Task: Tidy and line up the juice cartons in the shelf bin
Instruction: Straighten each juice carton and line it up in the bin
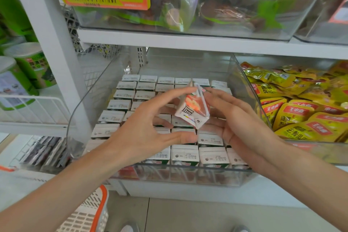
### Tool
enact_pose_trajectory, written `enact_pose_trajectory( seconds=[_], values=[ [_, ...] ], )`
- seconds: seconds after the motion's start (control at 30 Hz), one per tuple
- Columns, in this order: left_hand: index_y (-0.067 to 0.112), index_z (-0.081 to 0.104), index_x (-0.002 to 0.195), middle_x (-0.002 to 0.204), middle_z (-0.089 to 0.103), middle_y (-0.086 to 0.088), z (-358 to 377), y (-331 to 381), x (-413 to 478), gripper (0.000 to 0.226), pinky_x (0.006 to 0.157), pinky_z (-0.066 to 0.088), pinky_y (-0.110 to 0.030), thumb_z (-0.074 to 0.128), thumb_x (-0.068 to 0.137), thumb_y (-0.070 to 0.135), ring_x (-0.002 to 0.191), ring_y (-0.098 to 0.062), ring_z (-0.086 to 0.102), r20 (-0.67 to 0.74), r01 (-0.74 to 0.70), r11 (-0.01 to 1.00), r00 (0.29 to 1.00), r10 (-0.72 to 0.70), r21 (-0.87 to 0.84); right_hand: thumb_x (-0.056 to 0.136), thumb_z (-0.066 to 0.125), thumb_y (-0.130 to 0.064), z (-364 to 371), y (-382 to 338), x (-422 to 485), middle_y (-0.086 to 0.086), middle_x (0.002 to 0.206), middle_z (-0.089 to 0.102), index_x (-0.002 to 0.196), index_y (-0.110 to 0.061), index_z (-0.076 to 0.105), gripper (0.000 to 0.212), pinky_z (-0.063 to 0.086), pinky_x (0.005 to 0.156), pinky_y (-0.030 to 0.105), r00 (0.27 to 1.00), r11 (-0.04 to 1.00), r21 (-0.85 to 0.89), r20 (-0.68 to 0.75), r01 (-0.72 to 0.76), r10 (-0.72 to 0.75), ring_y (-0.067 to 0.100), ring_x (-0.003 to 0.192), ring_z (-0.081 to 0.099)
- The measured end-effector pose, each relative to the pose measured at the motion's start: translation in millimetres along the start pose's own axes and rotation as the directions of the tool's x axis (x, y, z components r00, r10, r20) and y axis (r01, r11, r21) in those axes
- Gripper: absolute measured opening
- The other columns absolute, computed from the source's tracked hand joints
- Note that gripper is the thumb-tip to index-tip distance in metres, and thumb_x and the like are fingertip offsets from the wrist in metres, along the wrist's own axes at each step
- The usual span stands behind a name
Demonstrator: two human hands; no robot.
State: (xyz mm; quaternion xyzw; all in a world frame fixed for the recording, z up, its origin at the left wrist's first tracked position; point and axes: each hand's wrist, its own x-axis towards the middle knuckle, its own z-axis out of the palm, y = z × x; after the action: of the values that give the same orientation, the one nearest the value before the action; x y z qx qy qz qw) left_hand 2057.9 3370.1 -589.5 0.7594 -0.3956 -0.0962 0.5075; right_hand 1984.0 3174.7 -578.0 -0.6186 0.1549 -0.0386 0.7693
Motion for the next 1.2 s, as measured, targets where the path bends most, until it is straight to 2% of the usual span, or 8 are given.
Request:
enact_pose_trajectory(
  seconds=[0.17, 0.33, 0.47, 0.67, 0.77, 0.93, 1.07, 1.2],
  values=[
    [0.053, 0.060, 0.136, 0.118, 0.073, 0.012, 0.9, -7.3, 3.4, 0.056, 0.090, 0.059, -0.043, 0.076, 0.083, 0.042, 0.108, -0.016, 0.071, -0.086, -0.013, 1.000, 0.996, 0.012, -0.008, 0.105, 0.062, -0.039, 4.4, -1.7, 1.3, 0.021, 0.089, 0.079, 0.115, -0.008, 0.076, 0.035, 0.063, 0.061, 0.026, 0.989, 0.984, -0.097, -0.015, -0.148, 0.147, 0.024, 0.068, 0.077],
    [0.053, 0.062, 0.133, 0.113, 0.072, 0.001, 0.7, -7.4, 3.1, 0.058, 0.090, 0.059, -0.043, 0.075, 0.077, 0.053, 0.103, -0.017, 0.071, -0.098, 0.020, 0.999, 0.995, -0.023, -0.032, 0.108, 0.056, -0.040, 5.9, -1.8, 3.0, 0.017, 0.077, 0.074, 0.108, -0.001, 0.074, 0.043, 0.061, 0.055, 0.025, 0.984, 0.977, -0.120, 0.013, -0.176, 0.179, 0.024, 0.061, 0.074],
    [0.051, 0.064, 0.131, 0.111, 0.072, -0.004, 1.0, -6.0, 3.3, 0.057, 0.086, 0.059, -0.038, 0.076, 0.076, 0.051, 0.096, -0.016, 0.071, -0.115, 0.032, 0.998, 0.993, -0.038, -0.048, 0.109, 0.054, -0.039, 4.7, -1.4, 4.3, 0.017, 0.077, 0.074, 0.106, -0.004, 0.075, 0.041, 0.057, 0.052, 0.023, 0.982, 0.973, -0.143, 0.031, -0.180, 0.186, 0.023, 0.059, 0.072],
    [0.053, 0.060, 0.132, 0.109, 0.070, 0.009, 0.2, -5.3, 3.2, 0.061, 0.081, 0.056, -0.025, 0.077, 0.074, 0.050, 0.098, -0.014, 0.072, -0.116, 0.041, 0.998, 0.992, -0.046, -0.052, 0.107, 0.058, -0.036, -0.6, 0.5, 6.8, 0.017, 0.095, 0.080, 0.124, -0.013, 0.073, 0.032, 0.059, 0.059, 0.022, 0.984, 0.985, -0.087, 0.084, -0.151, 0.158, 0.022, 0.075, 0.079],
    [0.054, 0.058, 0.136, 0.111, 0.069, 0.017, 0.3, -6.3, 2.5, 0.066, 0.086, 0.058, -0.022, 0.083, 0.079, 0.032, 0.100, -0.012, 0.073, -0.102, 0.035, 0.998, 0.994, -0.039, -0.047, 0.107, 0.059, -0.029, -3.5, 2.4, 7.7, 0.018, 0.103, 0.081, 0.131, -0.015, 0.066, 0.029, 0.061, 0.063, 0.022, 0.987, 0.993, -0.040, 0.105, -0.115, 0.119, 0.025, 0.088, 0.081],
    [0.054, 0.047, 0.146, 0.112, 0.069, 0.018, 0.5, -10.7, 1.6, 0.085, 0.089, 0.056, -0.018, 0.081, 0.087, 0.004, 0.100, -0.008, 0.074, -0.081, 0.049, 0.999, 0.996, -0.049, -0.012, 0.104, 0.065, -0.019, -5.2, 4.8, 8.5, 0.016, 0.106, 0.081, 0.133, -0.014, 0.060, 0.030, 0.064, 0.067, 0.026, 0.992, 0.992, 0.070, 0.074, -0.109, 0.104, 0.025, 0.092, 0.081],
    [0.046, 0.042, 0.154, 0.120, 0.069, 0.024, 0.2, -12.1, 1.2, 0.087, 0.092, 0.056, -0.017, 0.081, 0.087, 0.007, 0.111, -0.001, 0.070, -0.053, 0.088, 0.995, 0.994, -0.091, -0.055, 0.105, 0.059, -0.009, -5.0, 2.9, 9.2, 0.021, 0.112, 0.079, 0.136, -0.006, 0.058, 0.031, 0.065, 0.074, 0.032, 0.981, 0.969, 0.185, 0.130, -0.165, 0.142, 0.032, 0.102, 0.079],
    [0.038, 0.055, 0.148, 0.130, 0.068, 0.023, 2.0, -8.5, 2.6, 0.071, 0.099, 0.055, -0.021, 0.083, 0.086, 0.019, 0.120, 0.002, 0.065, -0.070, 0.037, 0.999, 0.997, -0.039, -0.025, 0.105, 0.055, -0.025, -3.7, -1.0, 8.5, 0.026, 0.120, 0.075, 0.137, -0.006, 0.060, 0.038, 0.065, 0.089, 0.043, 0.959, 0.932, 0.272, 0.213, -0.241, 0.186, 0.039, 0.110, 0.076]
  ],
)
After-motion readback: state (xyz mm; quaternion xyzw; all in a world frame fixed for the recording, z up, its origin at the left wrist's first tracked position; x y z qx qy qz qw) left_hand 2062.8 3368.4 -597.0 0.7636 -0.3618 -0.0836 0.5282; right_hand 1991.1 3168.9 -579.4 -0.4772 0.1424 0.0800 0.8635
